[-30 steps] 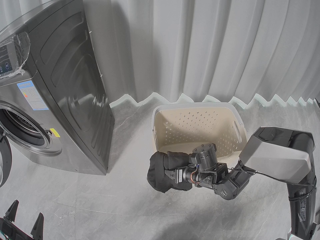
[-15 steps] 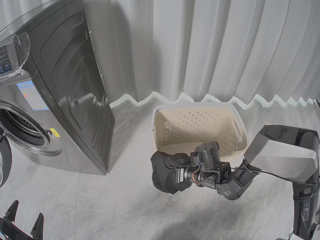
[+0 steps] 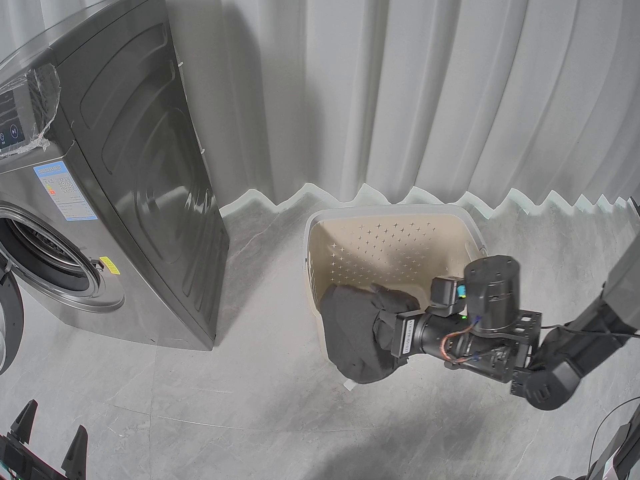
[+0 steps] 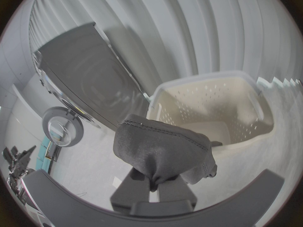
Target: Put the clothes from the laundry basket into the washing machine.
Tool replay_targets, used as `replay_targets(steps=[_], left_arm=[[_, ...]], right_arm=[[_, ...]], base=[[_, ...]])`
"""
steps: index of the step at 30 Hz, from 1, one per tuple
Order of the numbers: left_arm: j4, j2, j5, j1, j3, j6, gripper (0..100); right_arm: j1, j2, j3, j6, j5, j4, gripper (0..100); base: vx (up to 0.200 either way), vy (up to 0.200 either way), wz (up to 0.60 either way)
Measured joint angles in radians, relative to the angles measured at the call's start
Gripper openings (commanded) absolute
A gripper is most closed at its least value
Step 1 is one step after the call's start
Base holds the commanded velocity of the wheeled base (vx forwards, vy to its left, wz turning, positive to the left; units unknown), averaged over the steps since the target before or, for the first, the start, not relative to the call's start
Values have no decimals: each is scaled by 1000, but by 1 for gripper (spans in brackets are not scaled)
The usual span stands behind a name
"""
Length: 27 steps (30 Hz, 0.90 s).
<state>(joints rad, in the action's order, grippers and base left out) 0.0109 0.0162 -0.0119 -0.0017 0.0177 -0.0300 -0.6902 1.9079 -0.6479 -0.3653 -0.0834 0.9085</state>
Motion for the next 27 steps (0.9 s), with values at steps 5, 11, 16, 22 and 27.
replay_targets(steps=[5,11,16,22,27], left_arm=[[0,0,0,0,0,3,100],[0,0,-1,0,0,12,100],[1,0,-3,-1,0,16,100],[1,0,-5,-2,0,18,100],[1,0,-5,-2,0,16,100]], right_arm=[[-17,-163,92,21,-3,65,0],[-13,-367,169,61,0,90,0],[43,-465,186,190,-10,79,0],[95,-523,201,210,-120,5,0],[104,-543,205,207,-132,-6,0]], base=[[0,0,0],[0,0,0],[-80,0,0],[-33,0,0],[0,40,0]])
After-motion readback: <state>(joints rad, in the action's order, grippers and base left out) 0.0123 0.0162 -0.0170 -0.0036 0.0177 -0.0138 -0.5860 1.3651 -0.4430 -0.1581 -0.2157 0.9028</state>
